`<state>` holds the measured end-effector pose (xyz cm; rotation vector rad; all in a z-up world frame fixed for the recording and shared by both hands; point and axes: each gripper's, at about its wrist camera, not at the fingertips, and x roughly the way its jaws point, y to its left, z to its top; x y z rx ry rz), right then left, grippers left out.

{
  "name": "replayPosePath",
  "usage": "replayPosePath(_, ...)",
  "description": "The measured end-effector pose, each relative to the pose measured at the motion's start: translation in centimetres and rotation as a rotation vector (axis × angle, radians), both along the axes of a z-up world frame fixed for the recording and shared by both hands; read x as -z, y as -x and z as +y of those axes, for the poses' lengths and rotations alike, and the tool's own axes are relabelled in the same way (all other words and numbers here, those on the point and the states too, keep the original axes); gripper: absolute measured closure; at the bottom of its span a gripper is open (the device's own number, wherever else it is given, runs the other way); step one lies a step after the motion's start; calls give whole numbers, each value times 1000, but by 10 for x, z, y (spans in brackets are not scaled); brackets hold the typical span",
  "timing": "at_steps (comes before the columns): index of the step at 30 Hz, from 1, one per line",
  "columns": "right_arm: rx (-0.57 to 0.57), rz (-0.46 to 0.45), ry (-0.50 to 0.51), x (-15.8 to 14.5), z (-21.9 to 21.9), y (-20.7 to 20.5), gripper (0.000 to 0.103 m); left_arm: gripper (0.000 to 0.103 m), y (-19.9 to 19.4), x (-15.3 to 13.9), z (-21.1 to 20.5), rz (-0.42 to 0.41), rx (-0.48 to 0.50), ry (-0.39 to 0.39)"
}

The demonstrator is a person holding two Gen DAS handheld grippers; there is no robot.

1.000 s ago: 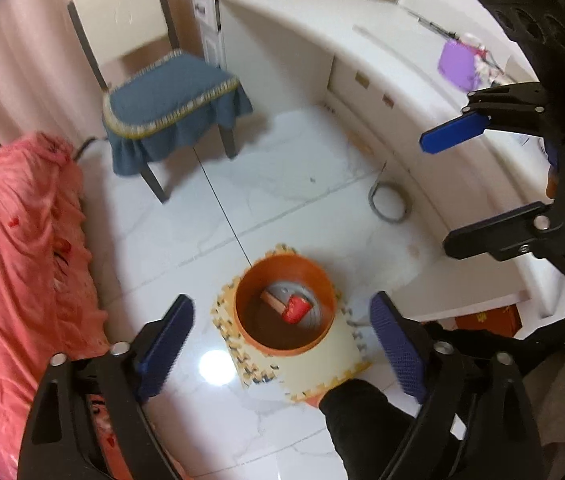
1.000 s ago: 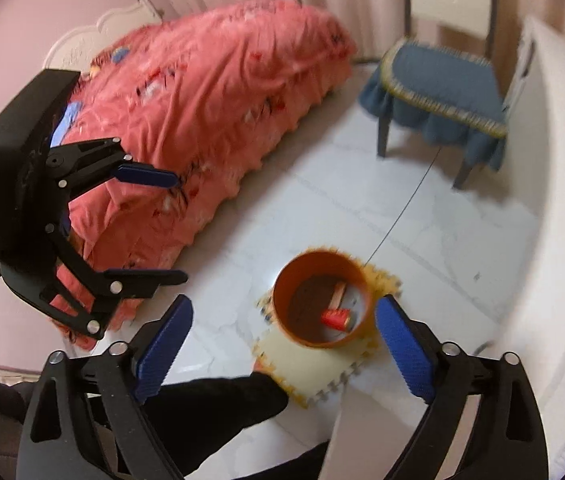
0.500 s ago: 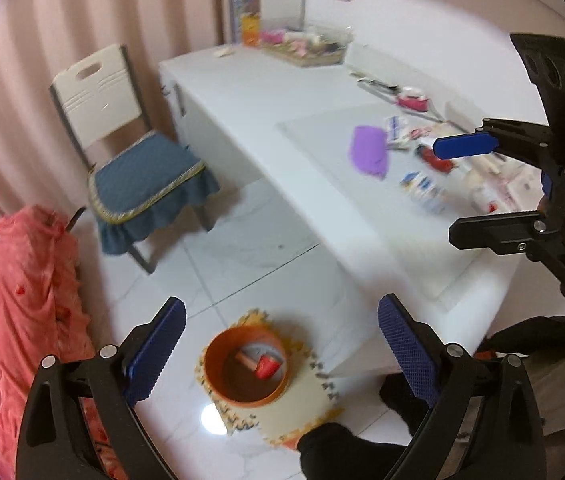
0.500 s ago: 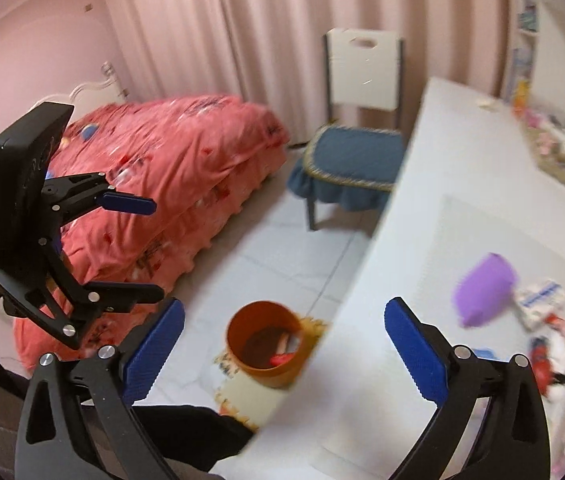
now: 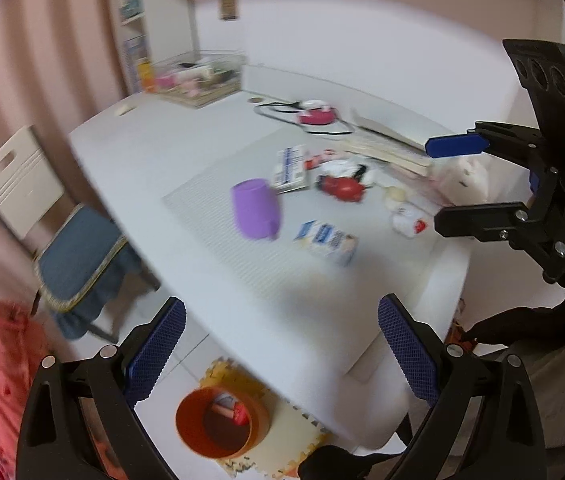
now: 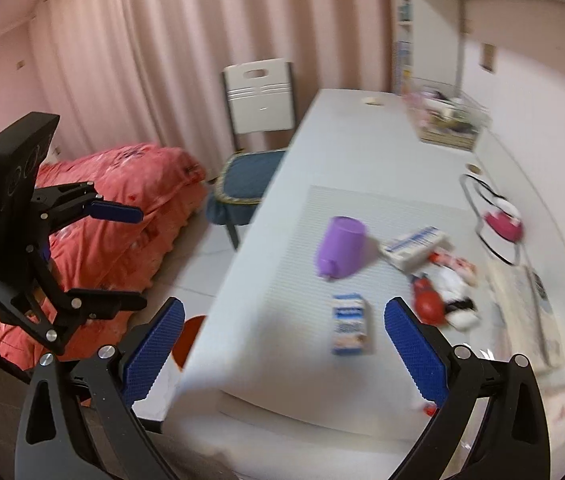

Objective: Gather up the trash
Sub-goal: 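Move both open tools back over the desk, then grasp the white plush toy with the right tool while the left tool grasps the medicine box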

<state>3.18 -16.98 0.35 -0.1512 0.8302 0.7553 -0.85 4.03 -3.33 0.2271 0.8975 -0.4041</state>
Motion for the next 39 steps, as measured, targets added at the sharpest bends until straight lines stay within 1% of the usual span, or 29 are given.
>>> replayPosePath(2, 43, 5, -3, 2, -21, -4, 5, 8, -8, 1, -16, 8, 34, -3)
replayPosePath(6, 104, 15, -4, 8, -46, -10, 5, 8, -21, 5, -45, 22, 93, 1)
replayPosePath(9, 154, 23, 6, 17, -64, -13, 5, 8, -31, 13, -65, 43, 131, 3)
replayPosePath(12, 211, 38, 14, 34, -85, -17, 5, 8, -42, 25, -80, 71, 148, -6)
replayPosePath(15, 253, 53, 16, 51, -99, -21, 5, 8, -55, 38, -92, 89, 135, -8)
replayPosePath(18, 285, 79, 22, 71, -109, -27, 5, 8, -71, 52, -98, 126, 64, 12)
replayPosePath(22, 288, 105, 34, 96, -115, -34, 5, 8, -91, 76, -99, 182, -73, 58)
replayPosePath(23, 291, 115, 35, 102, -117, -37, 7, 8, -95, 82, -102, 189, -96, 59)
replayPosePath(24, 292, 123, 32, 108, -119, -39, 11, 8, -99, 88, -104, 198, -115, 63)
replayPosePath(26, 294, 143, 27, 120, -124, -46, 13, 8, -107, 100, -108, 214, -163, 46)
replayPosePath(30, 285, 168, 35, 140, -126, -59, 13, 8, -117, 119, -116, 240, -248, 33)
replayPosePath(35, 241, 175, 68, 156, -124, -69, 18, 8, -122, 136, -113, 258, -361, 30)
replayPosePath(37, 229, 165, 87, 161, -123, -72, 18, 8, -122, 141, -112, 263, -390, 22)
replayPosePath(39, 222, 174, 94, 167, -123, -76, 20, 8, -122, 146, -110, 262, -425, 18)
